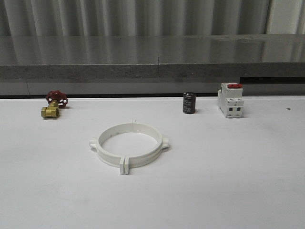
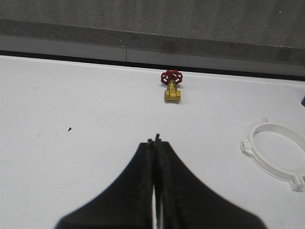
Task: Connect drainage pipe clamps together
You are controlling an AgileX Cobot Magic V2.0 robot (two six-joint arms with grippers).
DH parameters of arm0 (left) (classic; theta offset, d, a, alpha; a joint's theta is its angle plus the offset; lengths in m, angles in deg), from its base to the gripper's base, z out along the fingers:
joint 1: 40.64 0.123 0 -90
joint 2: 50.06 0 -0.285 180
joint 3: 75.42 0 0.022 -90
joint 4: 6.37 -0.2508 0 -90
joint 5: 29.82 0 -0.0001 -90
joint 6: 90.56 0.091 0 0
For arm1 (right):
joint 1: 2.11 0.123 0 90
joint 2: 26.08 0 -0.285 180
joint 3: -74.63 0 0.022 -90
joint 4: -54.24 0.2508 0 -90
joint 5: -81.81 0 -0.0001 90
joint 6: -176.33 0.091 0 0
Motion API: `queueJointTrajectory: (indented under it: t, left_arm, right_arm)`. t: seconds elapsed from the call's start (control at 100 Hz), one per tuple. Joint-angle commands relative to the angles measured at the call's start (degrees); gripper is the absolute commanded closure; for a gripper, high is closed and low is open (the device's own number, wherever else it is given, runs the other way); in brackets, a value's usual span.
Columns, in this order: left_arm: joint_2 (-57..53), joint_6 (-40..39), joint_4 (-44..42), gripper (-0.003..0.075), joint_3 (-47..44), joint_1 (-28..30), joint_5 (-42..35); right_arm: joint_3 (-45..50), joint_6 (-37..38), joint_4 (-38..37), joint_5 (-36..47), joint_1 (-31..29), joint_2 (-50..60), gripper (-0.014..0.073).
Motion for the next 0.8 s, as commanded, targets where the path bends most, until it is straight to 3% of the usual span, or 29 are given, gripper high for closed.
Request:
queueJointTrajectory:
  t: [0.0, 0.53, 0.79]
  left_arm:
    - [0.58, -0.18, 0.09, 0.0740, 1.45, 0.00, -3.98]
    - [0.58, -0.18, 0.09, 0.0740, 1.45, 0.00, -3.98]
    - [0.58, -0.18, 0.09, 0.0740, 1.45, 0.00, -3.98]
  right_arm:
    - [-1.37, -0.55, -2.56, 2.55, -0.43, -0.07, 0.0662]
    - [-1.21, -0.89, -2.56, 3.33, -0.51, 1.74, 0.0662]
    - [5.25, -9.77, 0.96, 16.48, -1.69, 9.92, 0.0662]
